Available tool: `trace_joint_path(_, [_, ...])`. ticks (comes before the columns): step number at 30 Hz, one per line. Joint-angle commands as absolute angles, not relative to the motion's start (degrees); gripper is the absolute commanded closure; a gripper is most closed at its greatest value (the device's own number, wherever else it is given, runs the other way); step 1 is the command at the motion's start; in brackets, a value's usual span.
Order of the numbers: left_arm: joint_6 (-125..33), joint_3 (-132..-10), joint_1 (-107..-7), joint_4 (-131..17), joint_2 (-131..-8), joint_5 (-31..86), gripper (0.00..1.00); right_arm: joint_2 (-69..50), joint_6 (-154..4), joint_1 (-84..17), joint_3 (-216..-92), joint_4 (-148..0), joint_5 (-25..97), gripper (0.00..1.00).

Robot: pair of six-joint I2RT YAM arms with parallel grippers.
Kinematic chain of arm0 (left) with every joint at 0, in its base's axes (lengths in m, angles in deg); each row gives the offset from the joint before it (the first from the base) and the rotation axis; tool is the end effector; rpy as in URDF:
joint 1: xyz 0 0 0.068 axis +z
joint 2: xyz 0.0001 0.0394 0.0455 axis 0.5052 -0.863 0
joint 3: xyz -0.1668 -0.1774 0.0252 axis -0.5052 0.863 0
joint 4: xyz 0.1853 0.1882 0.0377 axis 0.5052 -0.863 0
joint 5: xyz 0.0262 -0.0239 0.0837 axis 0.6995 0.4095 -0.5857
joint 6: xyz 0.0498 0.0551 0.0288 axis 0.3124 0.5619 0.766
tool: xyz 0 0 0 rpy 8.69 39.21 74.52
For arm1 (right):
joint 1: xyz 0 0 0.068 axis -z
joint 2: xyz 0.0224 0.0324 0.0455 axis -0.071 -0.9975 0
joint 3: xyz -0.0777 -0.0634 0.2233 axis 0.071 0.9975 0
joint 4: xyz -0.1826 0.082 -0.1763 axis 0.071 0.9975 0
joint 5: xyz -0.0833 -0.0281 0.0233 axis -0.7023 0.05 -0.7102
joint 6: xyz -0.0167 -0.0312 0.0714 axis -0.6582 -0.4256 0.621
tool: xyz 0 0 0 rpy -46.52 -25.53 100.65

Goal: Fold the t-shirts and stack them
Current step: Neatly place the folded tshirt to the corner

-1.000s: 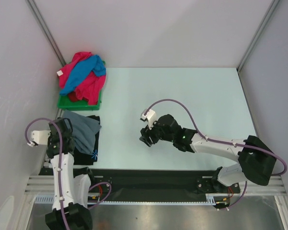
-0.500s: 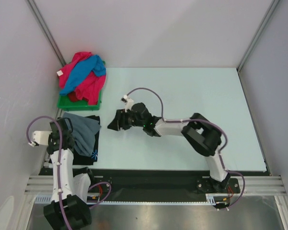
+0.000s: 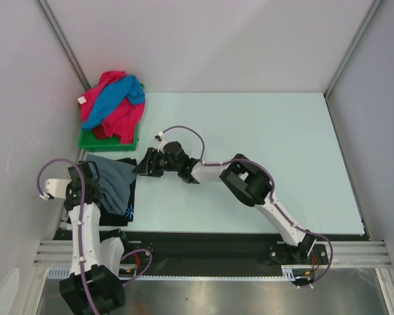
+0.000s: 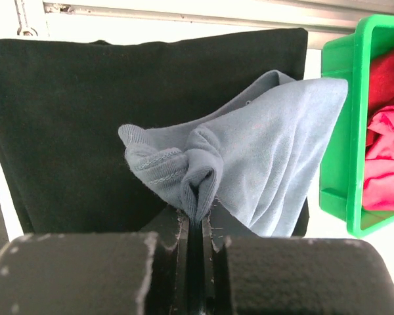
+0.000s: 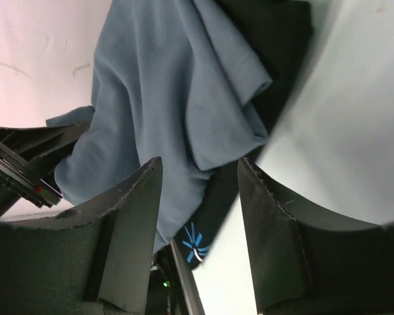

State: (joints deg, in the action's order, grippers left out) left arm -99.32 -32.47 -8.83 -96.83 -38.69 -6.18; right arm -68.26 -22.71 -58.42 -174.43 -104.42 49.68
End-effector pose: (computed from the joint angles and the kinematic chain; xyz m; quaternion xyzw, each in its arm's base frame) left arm 0.1757 0.1008 0.1865 -0.6792 0.6159 0.0652 0.3937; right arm 0.3033 0.4663 0.0989 -0.0836 0.7789 0.5855 0.2085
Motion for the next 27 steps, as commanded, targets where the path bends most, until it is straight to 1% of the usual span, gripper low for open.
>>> trace_joint_path(1, [-98.9, -34.4, -8.3, -96.6, -38.8, -4.8, 0.97, -70.1, -21.0, -59.4, -178.6, -103.7, 48.0, 0.46])
trace_joint_path(4, [-98.7, -34.8, -8.3, -96.6, -38.7, -5.0, 0.98, -71.8, -21.0, -59.5, -179.7, -102.7, 47.2, 0.46])
trace_joint_path(11, [-98.0, -35.7, -8.3, -96.5, -38.7, -5.6, 0.98, -71.6, -22.3, -59.6, -177.4, -102.7, 45.5, 0.45])
trace_joint_path(17, [-97.9, -36.0, -8.3, -96.0, -39.3, -5.4, 0.98, -73.8, -22.7, -59.4, -181.0, -102.0, 46.4, 0.47])
trace_joint_path(23, [-97.7, -35.8, -8.3, -95.6, -40.0, -5.4, 0.99, -75.0, -23.0, -59.4, -183.2, -101.5, 46.8, 0.58])
trace_joint_path(27, [-97.7, -35.6, -8.4, -95.3, -40.4, -5.5, 0.99, -74.9, -23.2, -59.1, -183.9, -101.7, 47.5, 0.7])
